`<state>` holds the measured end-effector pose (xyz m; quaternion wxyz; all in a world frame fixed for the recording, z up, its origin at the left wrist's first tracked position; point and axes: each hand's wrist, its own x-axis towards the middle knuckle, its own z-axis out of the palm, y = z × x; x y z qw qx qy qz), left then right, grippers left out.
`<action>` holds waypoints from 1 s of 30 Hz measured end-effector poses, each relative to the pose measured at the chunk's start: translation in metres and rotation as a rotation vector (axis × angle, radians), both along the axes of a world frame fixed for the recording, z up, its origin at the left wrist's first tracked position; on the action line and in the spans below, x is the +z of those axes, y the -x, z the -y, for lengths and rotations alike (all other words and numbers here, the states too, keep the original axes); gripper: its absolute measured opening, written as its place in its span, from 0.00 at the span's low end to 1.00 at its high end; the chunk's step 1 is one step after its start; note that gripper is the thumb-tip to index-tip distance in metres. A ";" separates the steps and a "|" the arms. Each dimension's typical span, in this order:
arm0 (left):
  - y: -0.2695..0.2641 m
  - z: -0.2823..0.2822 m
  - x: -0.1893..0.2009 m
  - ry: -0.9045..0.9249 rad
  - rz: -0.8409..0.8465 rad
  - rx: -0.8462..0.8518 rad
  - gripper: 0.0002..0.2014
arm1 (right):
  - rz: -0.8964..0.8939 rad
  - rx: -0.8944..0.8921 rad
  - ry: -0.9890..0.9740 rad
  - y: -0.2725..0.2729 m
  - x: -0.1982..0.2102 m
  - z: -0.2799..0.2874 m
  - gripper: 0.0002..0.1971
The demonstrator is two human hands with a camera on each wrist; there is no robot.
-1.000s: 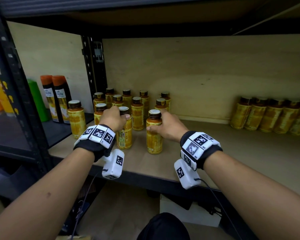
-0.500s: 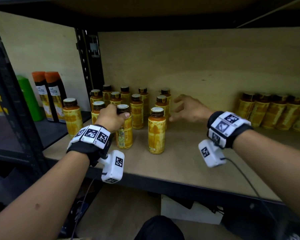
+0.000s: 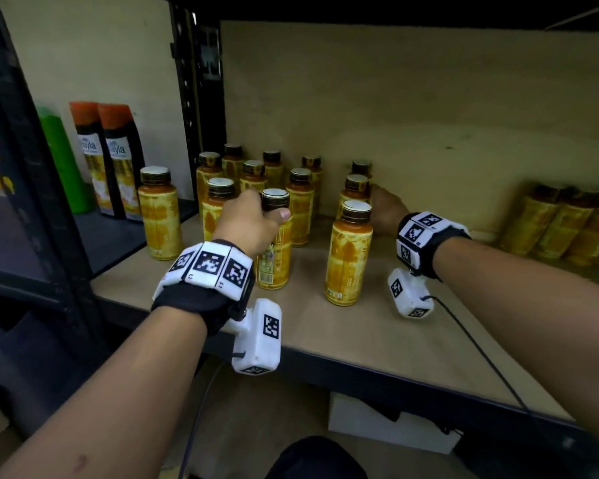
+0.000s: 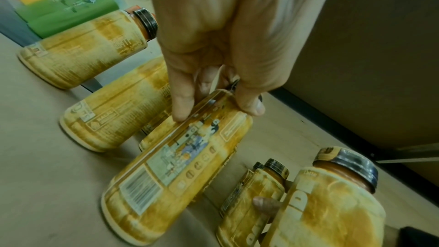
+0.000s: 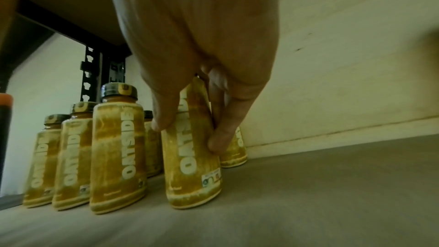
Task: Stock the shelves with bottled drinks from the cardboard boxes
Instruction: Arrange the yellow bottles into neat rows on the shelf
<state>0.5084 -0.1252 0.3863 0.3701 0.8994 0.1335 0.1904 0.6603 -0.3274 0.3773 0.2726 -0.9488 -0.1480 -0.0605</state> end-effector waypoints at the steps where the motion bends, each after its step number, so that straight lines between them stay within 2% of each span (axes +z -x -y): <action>1: 0.000 -0.001 0.000 0.002 -0.001 -0.003 0.24 | 0.007 -0.008 0.003 -0.001 -0.001 -0.001 0.26; 4: -0.001 -0.002 0.000 0.004 0.000 -0.008 0.25 | 0.023 -0.027 0.027 0.001 0.000 -0.003 0.28; 8: -0.001 -0.001 -0.003 0.051 0.006 -0.017 0.25 | 0.022 -0.072 0.073 0.004 0.002 -0.008 0.26; 14: 0.000 -0.001 -0.004 0.090 0.008 -0.027 0.25 | -0.035 -0.049 0.252 0.032 0.015 0.007 0.23; 15: 0.001 -0.001 -0.003 0.092 0.003 -0.029 0.25 | -0.046 -0.040 0.294 0.038 0.012 0.013 0.24; 17: 0.001 -0.002 -0.002 0.092 -0.007 -0.030 0.27 | -0.136 0.011 0.355 0.054 0.004 0.025 0.32; 19: 0.001 -0.003 0.000 0.076 -0.021 -0.042 0.29 | -0.271 0.099 0.307 0.075 -0.003 0.028 0.38; 22: 0.002 -0.005 0.004 0.078 -0.040 -0.056 0.30 | -0.396 0.175 0.017 0.109 -0.007 0.017 0.31; 24: 0.004 -0.005 0.005 0.071 -0.050 -0.061 0.30 | -0.365 0.129 -0.157 0.125 -0.011 0.006 0.28; 25: 0.005 -0.005 0.006 0.059 -0.057 -0.065 0.30 | -0.310 0.088 -0.178 0.129 -0.013 0.000 0.29; 27: 0.007 -0.005 0.007 0.022 -0.059 -0.074 0.29 | -0.210 0.021 -0.132 0.135 -0.018 -0.008 0.30; 30: 0.008 -0.004 0.009 0.011 -0.058 -0.081 0.28 | -0.185 -0.070 -0.135 0.140 -0.020 -0.016 0.31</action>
